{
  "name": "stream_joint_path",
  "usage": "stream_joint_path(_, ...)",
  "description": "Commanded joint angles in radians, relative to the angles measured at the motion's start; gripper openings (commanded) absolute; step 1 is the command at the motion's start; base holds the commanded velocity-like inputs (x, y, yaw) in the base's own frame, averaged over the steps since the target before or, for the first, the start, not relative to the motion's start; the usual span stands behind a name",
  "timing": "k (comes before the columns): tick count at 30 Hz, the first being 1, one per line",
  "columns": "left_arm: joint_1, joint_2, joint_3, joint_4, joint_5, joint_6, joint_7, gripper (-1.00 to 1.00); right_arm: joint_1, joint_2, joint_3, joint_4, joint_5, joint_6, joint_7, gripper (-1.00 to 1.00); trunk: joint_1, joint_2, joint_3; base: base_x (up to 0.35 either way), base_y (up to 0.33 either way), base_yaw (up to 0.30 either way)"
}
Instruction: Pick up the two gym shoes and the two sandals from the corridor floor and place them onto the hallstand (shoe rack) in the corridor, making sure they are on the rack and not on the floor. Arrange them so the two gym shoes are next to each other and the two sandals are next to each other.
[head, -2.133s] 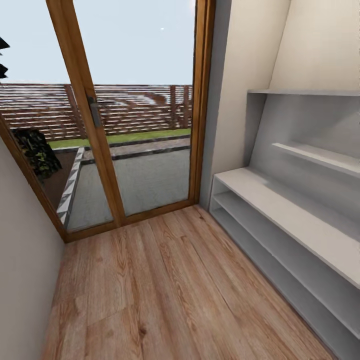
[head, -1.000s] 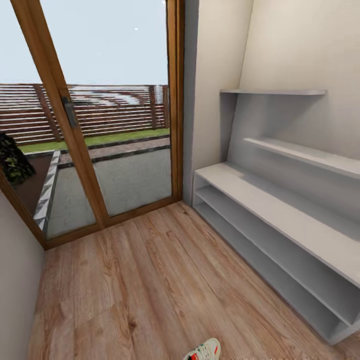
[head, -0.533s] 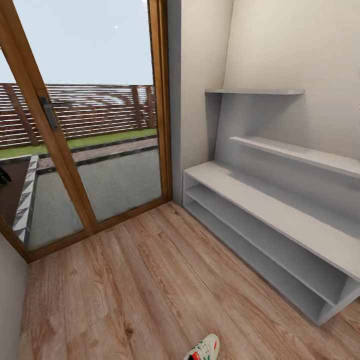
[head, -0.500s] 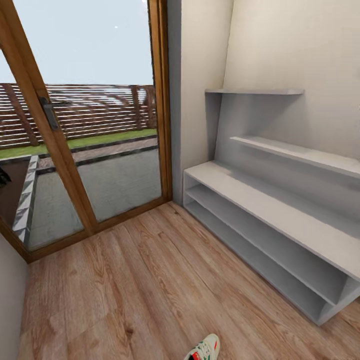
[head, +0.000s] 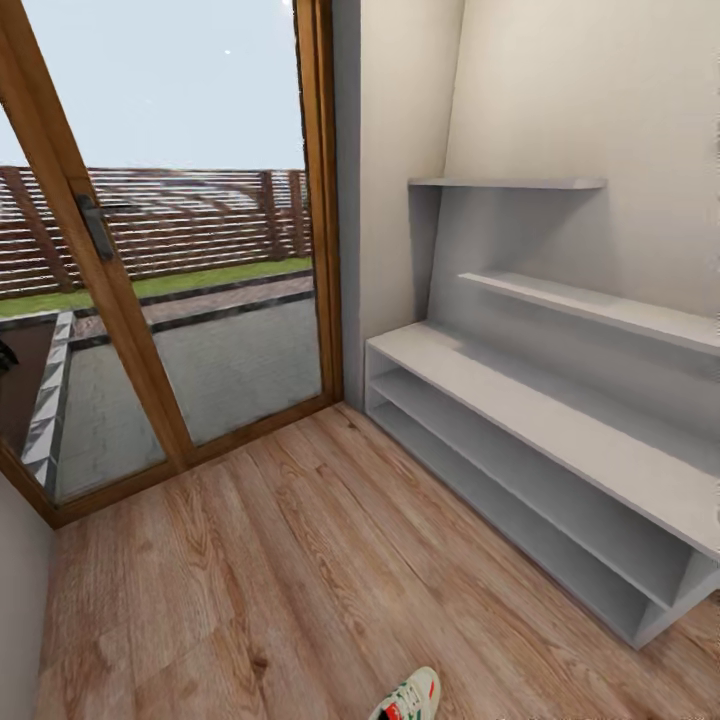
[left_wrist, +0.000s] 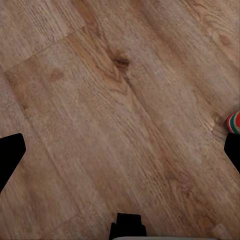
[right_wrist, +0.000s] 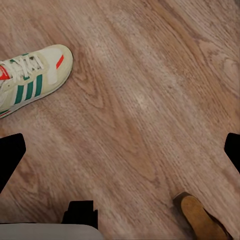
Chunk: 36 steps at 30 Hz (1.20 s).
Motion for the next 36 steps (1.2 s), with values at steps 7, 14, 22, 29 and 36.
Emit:
stream_joint_path(7,0.0,0.0,-0.001,0.001,0.008,-0.003,0.0,1.0,-0.001,0.0,-0.001,0.001,0.0,-0.003,0.0,1.0,0.0,0.0,-0.001,0.0,0.001,-0.203)
stream_joint_path(14,0.0,-0.001,0.0,0.001,0.008,-0.003,0.0,1.0,-0.001,0.0,-0.001,0.0,0.0,-0.003,0.0,1.0,0.0,0.0,-0.001,0.0,0.0,-0.126)
stream_joint_path(22,0.0,-0.004,-0.006,0.002,0.001,-0.003,0.0,1.0,-0.001,0.0,-0.002,0.0,0.0,-0.003,0.0,1.0,0.0,0.0,-0.001,0.0,0.011,-0.012)
stream_joint_path(29,-0.011,-0.003,-0.015,-0.01,-0.004,0.008,-0.002,1.0,-0.001,0.0,0.001,-0.006,-0.003,-0.003,0.006,1.0,0.0,0.0,-0.001,0.0,0.001,0.0)
stream_joint_path(36,-0.282,-0.021,-0.062,-0.003,-0.085,0.216,-0.145,1.0,-0.001,0.001,0.005,-0.115,-0.002,0.0,0.009,1.0,0.0,0.0,-0.001,0.0,0.0,0.0)
